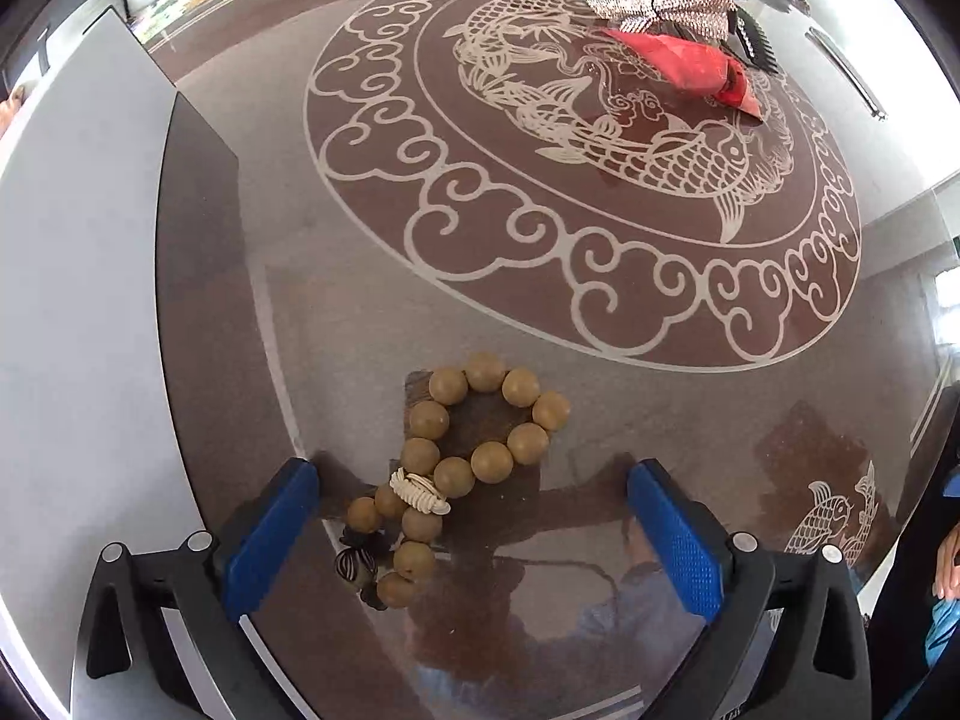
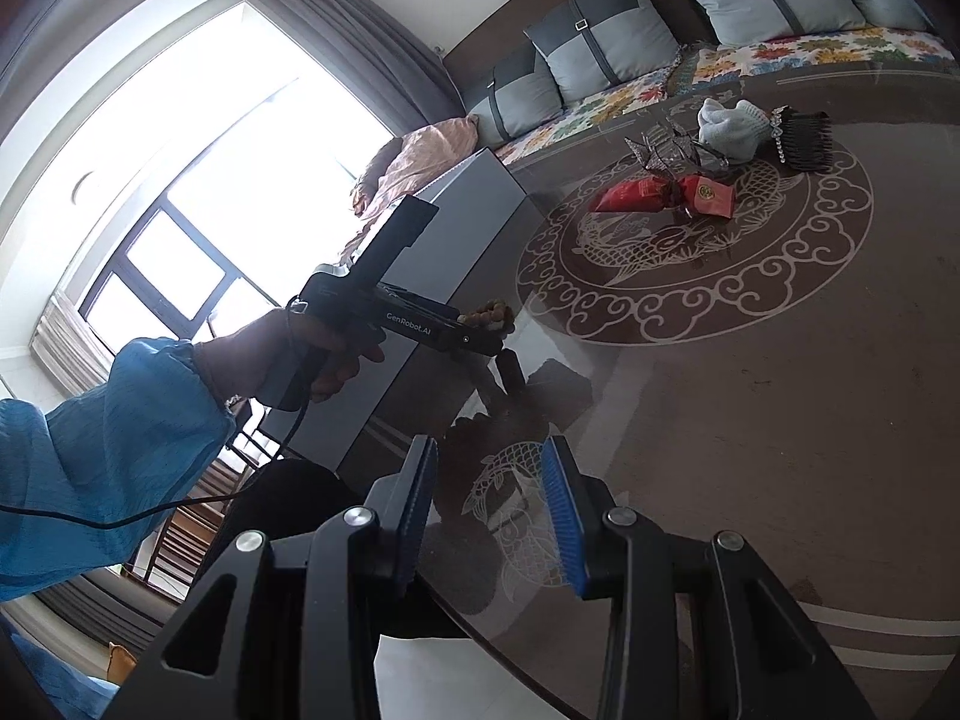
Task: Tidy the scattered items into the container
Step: 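Lower the left gripper onto the wooden bead bracelet and close on it, then lift the bead bracelet with the left gripper while the right gripper grasps the red tube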
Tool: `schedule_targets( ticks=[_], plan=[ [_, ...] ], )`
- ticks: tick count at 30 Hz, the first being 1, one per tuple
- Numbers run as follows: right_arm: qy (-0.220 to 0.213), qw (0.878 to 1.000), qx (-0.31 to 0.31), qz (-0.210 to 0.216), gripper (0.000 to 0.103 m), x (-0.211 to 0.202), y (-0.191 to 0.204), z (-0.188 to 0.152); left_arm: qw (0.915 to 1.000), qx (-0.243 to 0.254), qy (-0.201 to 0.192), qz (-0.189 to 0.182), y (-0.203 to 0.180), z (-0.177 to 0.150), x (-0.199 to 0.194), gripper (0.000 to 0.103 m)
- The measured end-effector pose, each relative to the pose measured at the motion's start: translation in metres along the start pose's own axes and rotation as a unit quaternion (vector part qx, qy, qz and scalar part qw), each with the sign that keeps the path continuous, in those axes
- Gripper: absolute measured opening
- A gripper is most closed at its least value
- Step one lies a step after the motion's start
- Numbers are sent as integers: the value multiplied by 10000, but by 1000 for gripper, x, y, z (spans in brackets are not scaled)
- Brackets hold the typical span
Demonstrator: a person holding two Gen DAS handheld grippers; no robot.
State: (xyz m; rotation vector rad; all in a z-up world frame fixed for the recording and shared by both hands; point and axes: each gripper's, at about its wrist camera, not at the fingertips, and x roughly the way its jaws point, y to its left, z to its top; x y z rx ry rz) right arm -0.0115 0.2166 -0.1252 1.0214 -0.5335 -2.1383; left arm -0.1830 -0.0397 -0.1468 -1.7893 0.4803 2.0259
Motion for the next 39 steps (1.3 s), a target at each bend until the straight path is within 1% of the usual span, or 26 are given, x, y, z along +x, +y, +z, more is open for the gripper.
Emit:
schedule_targets(
  ticks=[1,3,4,5,6,7,9,11,12,15,17,19,21,22,23,24,28,29,31,34,35,39],
  plan=[
    [17,10000,10,-10,38,1,-1,0,10000,8,14,6,0,0,-1,103],
    [42,10000,25,-34,38,1,-2,0,10000,31,18,14,-1,4,-2,98],
    [42,10000,20,-42,38,1,-1,-1,10000,47,-10,10,-1,4,-5,86],
    [41,10000,11,-46,38,1,-1,-1,10000,58,-60,9,0,6,-11,65],
    [27,10000,0,-49,38,1,-1,-1,9999,50,-101,7,2,8,-17,51],
    [20,10000,-5,-51,38,1,-1,0,9999,-33,-100,-10,5,9,-20,14],
    [22,10000,-5,-63,38,1,-1,0,9998,-196,-68,-80,10,9,-23,13],
    [62,9999,-14,-114,38,3,-2,-1,9996,-266,-131,-30,10,6,-26,12],
    [81,9998,-34,-152,38,3,-2,-2,9992,-340,-208,-72,11,4,-28,12],
    [110,9996,-72,-245,38,3,-2,1,9958,-650,-497,-404,17,-6,-37,12],
    [151,9994,-23,-308,38,5,-6,8,9934,-773,-643,-548,15,-15,-43,12],
    [218,9992,-80,-334,38,10,-12,28,9916,-805,-736,-690,10,-22,-47,12],
    [372,9961,-664,-452,38,19,-9,62,9895,-848,-829,-827,7,-28,-50,12],
    [447,9911,-1118,-573,38,25,-6,79,9880,-880,-880,-911,6,-34,-48,12],
    [521,9833,-1596,-702,38,33,-3,96,9864,-914,-930,-998,8,-37,-46,12],
    [672,9744,-2015,-743,38,42,-3,113,9847,-950,-980,-1080,9,-40,-43,12],
    [1415,9380,-3023,-938,38,89,-18,161,9767,-1160,-1182,-1363,19,-43,-41,12],
    [1612,9296,-3175,-954,38,101,-22,169,9754,-1198,-1208,-1404,17,-42,-34,12],
    [1952,9156,-3349,-1070,38,125,-30,183,9733,-1251,-1256,-1458,17,-41,-33,12],
    [2152,8960,-3645,-1339,38,149,-33,199,9702,-1337,-1297,-1547,22,-49,-37,12],
    [2263,8886,-3746,-1371,38,156,-34,202,9701,-1342,-1298,-1549,21,-45,-36,12],
    [2737,8442,-4282,-1708,38,186,-36,200,9690,-1361,-1319,-1583,23,-41,-35,12]
  ],
)
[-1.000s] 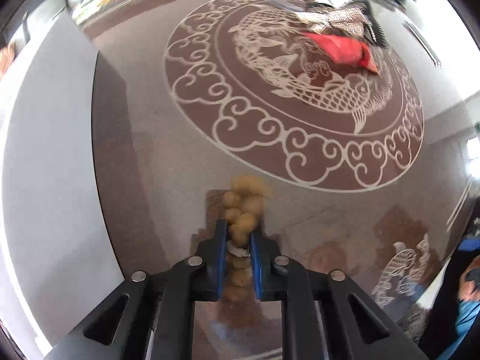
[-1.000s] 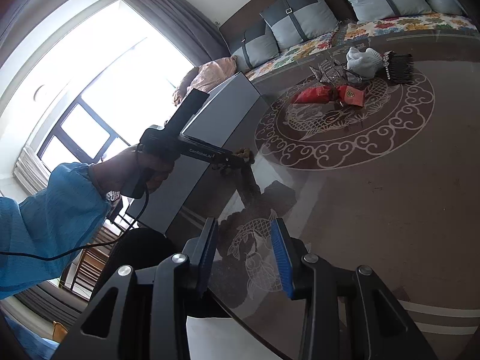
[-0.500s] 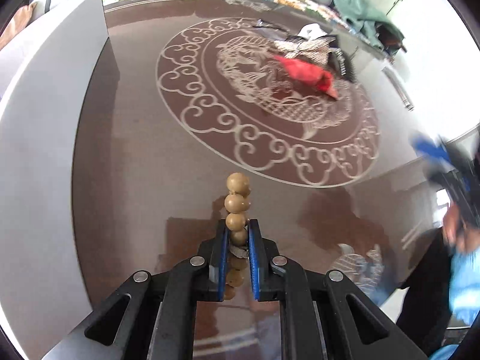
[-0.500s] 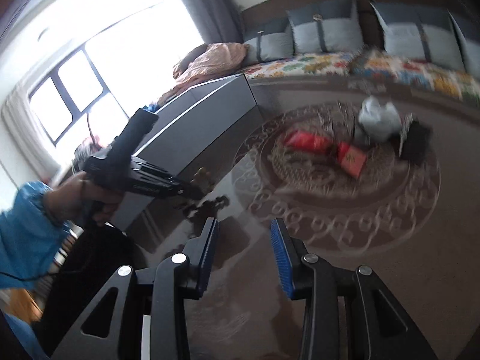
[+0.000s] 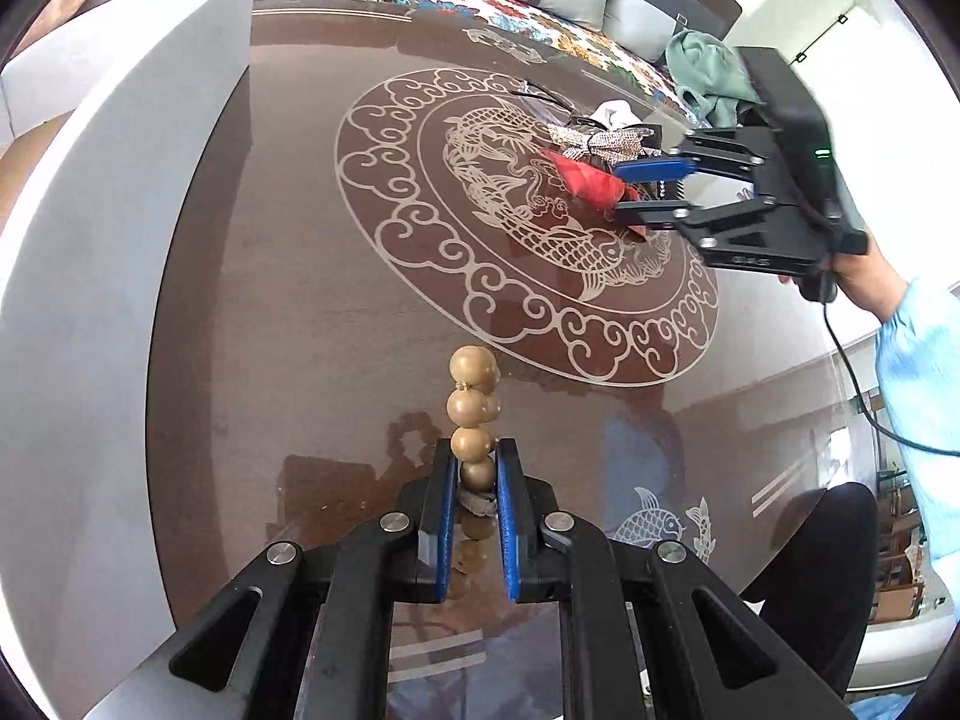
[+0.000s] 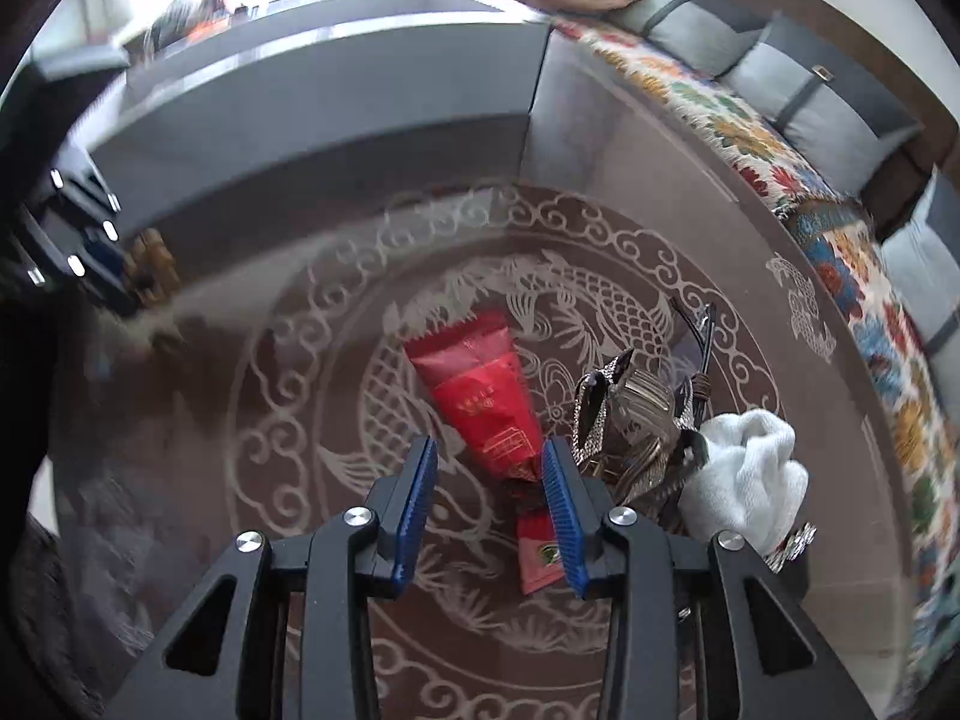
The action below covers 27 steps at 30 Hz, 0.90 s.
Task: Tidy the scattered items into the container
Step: 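Lift the bead bracelet with the left gripper while the right gripper grasps the red tube, then carry bracelet and red tube over the cardboard box and open both grippers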
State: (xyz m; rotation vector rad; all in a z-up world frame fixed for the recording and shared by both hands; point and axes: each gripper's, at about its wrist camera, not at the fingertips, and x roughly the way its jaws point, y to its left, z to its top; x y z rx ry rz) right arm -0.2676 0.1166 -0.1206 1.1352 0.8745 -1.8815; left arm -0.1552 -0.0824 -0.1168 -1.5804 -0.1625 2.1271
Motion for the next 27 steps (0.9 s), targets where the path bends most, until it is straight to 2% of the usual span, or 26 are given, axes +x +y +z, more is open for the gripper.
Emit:
schedule_targets(
  ticks=[4,6,9,14,17,21,24,27],
  plan=[
    [434,9988,-195,-80,36,20,0,10,10000,-50,-19,-37,2,0,-1,12],
    [657,9978,-38,-104,28,25,-4,13,10000,-76,-15,-47,2,-1,-2,12],
    [711,9970,285,-83,24,19,-10,12,9999,-75,-34,-64,-1,-4,-4,12],
    [239,9922,1200,240,22,-21,-4,-12,9998,-17,-155,-142,-19,-9,-11,12],
    [-135,9776,1978,711,22,-42,15,-35,9995,37,-281,-157,-36,-15,-16,12],
    [-568,9524,2773,1131,22,-58,55,-63,9983,-9,-522,-244,-59,-30,-23,12],
    [-688,9469,2897,1214,22,-63,84,-62,9968,-171,-696,-361,-61,-42,-32,12],
    [-933,9467,2796,1297,22,-78,104,-35,9948,-315,-914,-320,-50,-49,-53,12]
  ],
)
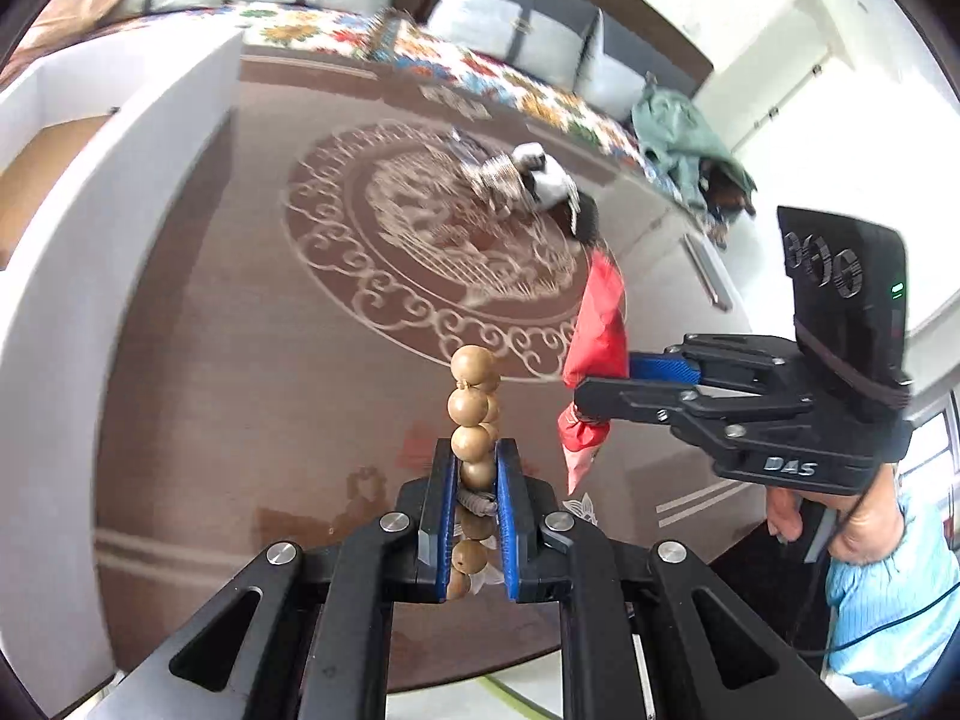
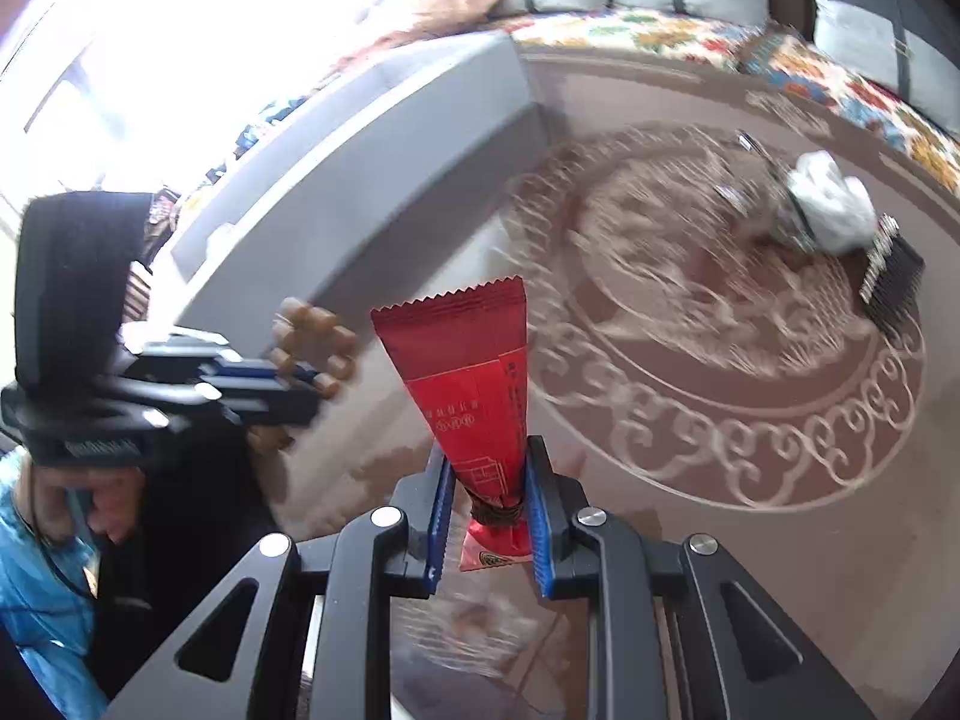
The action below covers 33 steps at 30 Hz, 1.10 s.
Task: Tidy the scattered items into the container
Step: 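Carry bracelet and red tube over the cardboard box and open both grippers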
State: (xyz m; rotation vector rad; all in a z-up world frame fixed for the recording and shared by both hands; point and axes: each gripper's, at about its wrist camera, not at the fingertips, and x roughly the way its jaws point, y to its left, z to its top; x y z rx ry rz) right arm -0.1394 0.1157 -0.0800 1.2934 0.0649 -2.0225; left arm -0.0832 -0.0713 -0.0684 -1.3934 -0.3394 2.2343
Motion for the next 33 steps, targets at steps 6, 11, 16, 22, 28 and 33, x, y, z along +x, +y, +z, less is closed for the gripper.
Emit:
schedule_targets(
  ticks=[6,11,16,22,28,33],
  plan=[
    [-599,9959,-255,629,22,-6,78,78,9958,-265,-718,511,55,15,-88,12],
    [-830,9882,-326,1244,22,22,155,138,9825,-835,-1055,1287,137,14,-148,12],
    [-334,9882,-255,1470,23,92,211,160,9761,-1131,-831,1657,192,5,-158,12],
    [559,9883,-45,1419,28,164,239,140,9708,-1116,-344,2094,216,0,-138,14],
    [233,9923,166,1204,49,168,220,141,9629,-1447,-536,2212,223,-12,-143,78],
    [-511,9906,384,1213,49,114,193,143,9584,-1601,-906,2184,207,-13,-163,80]
  ],
)
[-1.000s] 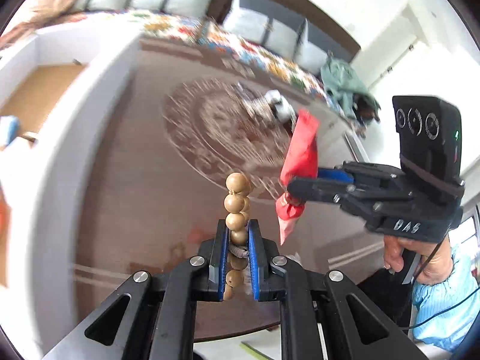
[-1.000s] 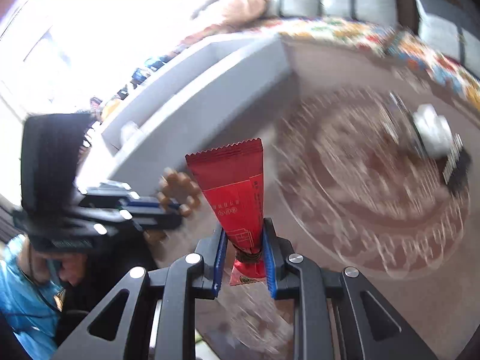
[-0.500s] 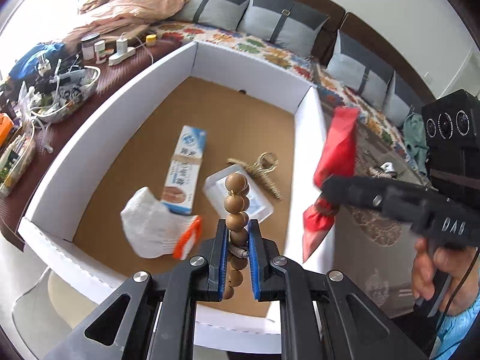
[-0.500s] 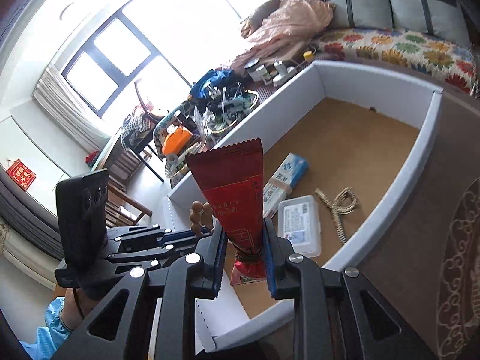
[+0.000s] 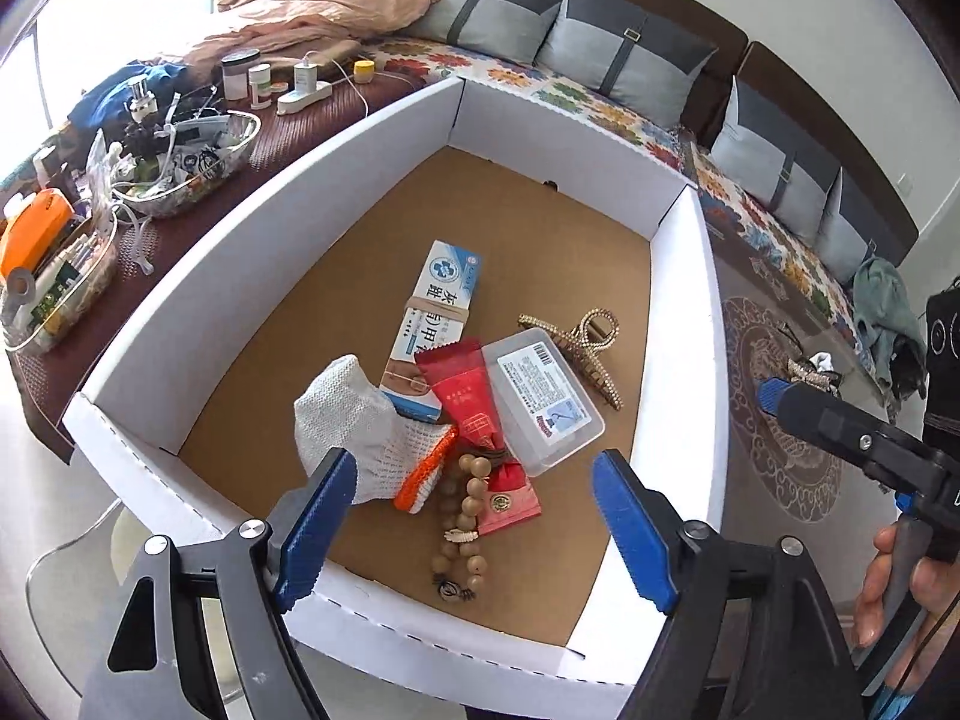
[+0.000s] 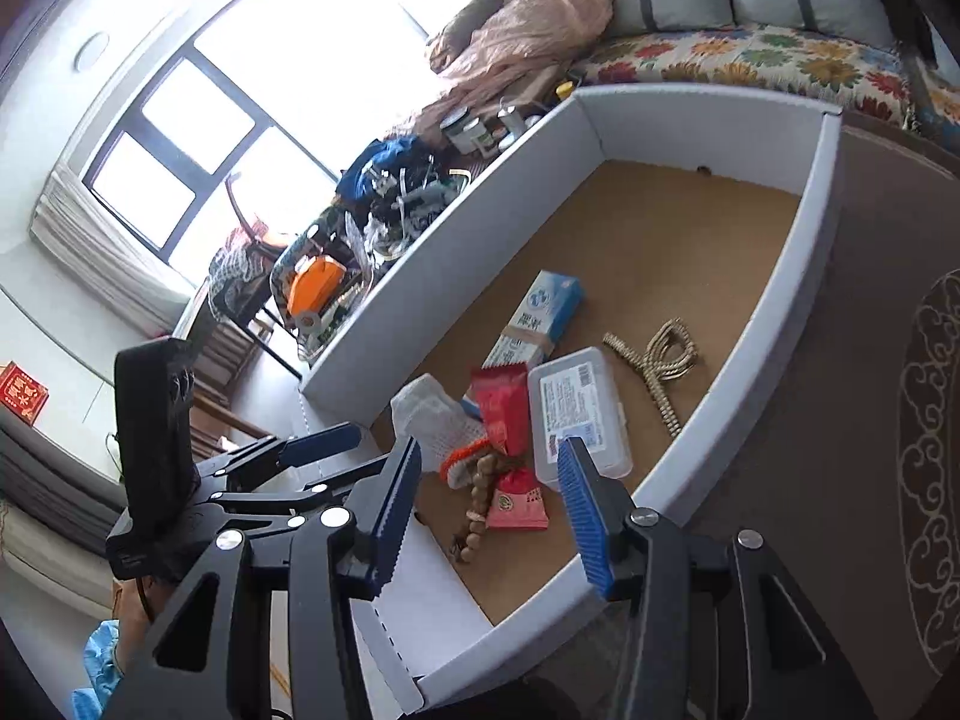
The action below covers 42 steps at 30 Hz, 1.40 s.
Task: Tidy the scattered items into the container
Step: 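Carry bracelet and red tube over the cardboard box and open both grippers, then move the left gripper back over the gold rhinestone hair clip, then close the left gripper on the gold rhinestone hair clip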
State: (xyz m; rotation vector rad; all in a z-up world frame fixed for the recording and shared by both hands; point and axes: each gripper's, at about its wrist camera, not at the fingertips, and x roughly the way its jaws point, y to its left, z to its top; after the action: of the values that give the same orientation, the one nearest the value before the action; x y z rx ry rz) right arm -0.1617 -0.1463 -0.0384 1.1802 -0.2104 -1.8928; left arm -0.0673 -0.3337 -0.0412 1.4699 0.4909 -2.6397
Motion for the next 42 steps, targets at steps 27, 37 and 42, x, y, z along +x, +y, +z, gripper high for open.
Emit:
schedule_targets(
  ticks=[27,37,42],
  plan=[
    [-2355,9631,1190,-526,49,-268,-203,-241,9591,2081,1422,-1285,-420,11,125,81],
    [-2356,9678,749,-466,49,-274,-187,-231,9569,1751,2176,-792,-474,84,227,103],
    [-2317,9691,736,-414,49,-270,-187,-229,9435,1956,2589,-666,-490,76,259,103]
  ],
)
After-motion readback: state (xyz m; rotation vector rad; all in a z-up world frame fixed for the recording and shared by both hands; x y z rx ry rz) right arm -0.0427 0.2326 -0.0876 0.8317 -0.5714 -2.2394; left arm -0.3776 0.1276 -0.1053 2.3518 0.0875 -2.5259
